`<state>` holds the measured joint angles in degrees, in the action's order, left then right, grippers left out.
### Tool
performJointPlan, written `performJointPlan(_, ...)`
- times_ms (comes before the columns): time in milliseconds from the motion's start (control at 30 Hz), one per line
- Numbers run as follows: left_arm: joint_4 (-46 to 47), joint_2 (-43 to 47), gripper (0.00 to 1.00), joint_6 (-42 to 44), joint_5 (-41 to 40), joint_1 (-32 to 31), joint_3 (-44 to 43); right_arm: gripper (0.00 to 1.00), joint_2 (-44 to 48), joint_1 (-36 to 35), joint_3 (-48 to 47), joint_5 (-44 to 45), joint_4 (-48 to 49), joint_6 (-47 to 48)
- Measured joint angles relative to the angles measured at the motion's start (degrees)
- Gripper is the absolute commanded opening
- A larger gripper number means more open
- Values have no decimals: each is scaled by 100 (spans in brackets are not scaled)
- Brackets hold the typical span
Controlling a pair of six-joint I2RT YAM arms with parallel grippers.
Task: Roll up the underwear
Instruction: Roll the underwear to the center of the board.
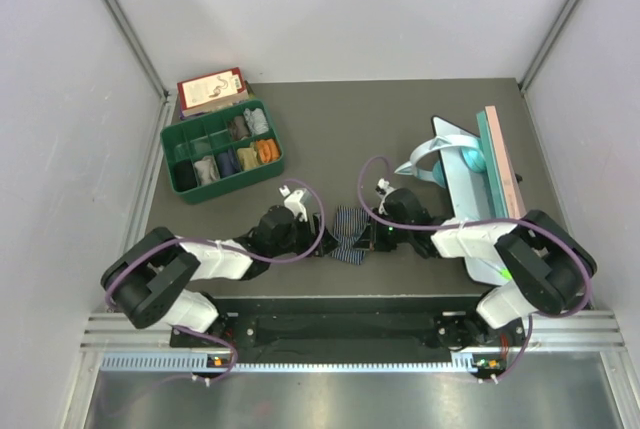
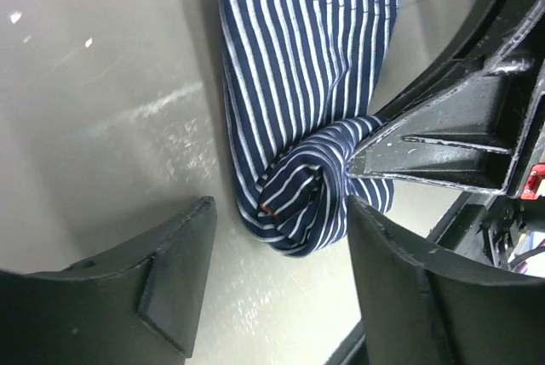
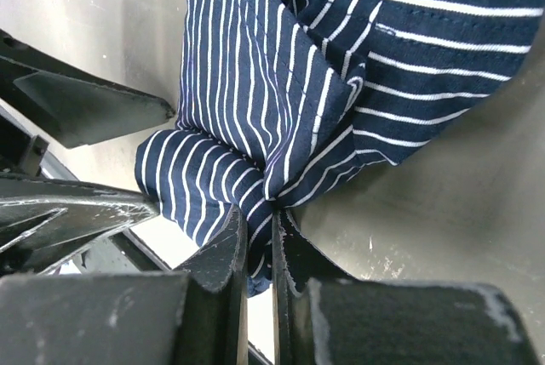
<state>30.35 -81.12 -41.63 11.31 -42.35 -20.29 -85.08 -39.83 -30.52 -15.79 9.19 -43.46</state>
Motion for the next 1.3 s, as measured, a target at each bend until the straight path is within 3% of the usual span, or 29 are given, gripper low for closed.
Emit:
performJointPlan(167, 636, -380, 56, 146, 195, 0, 37, 0, -87, 26, -59, -125, -2, 37)
performJointPlan(267, 1102, -691, 42, 175, 343, 0, 63, 0, -214, 33, -166, -254, -17, 109)
performJointPlan(433, 1867, -1139, 0, 79, 566, 66, 144, 0, -328, 74, -262, -433, -48, 238)
performJointPlan(533, 1930, -1143, 0, 31, 616, 87, 166, 12, -317, 59, -326, -422, -166, 341)
performJointPlan(567, 1869, -1113, 0, 22, 610, 90, 166, 24, -297, 42, -356, -393, -234, 393)
performJointPlan(600, 1738, -1036, 0, 9, 599, 90, 153, 30, -262, 2, -400, -341, -343, 457)
performJointPlan(667, 1189, -793, 0, -4, 595, 79, 50, 45, -140, -146, -498, -160, -636, 614)
performJointPlan(767, 177, -315, 0, 42, 612, 74, -79, 55, 216, -444, -597, 188, -1248, 911)
performJointPlan(1000, -2227, 551, 0, 264, 946, 225, -378, 62, 1440, -1263, -599, 1158, -1884, 1753)
performJointPlan(1133, -2769, 662, 0, 264, 1338, 446, -385, 63, 1805, -2288, -549, 1937, -1532, 2234)
performJointPlan(1300, -3200, 669, 0, 297, 1696, 654, -439, 64, 1617, -3460, -374, 2743, -863, 2881)
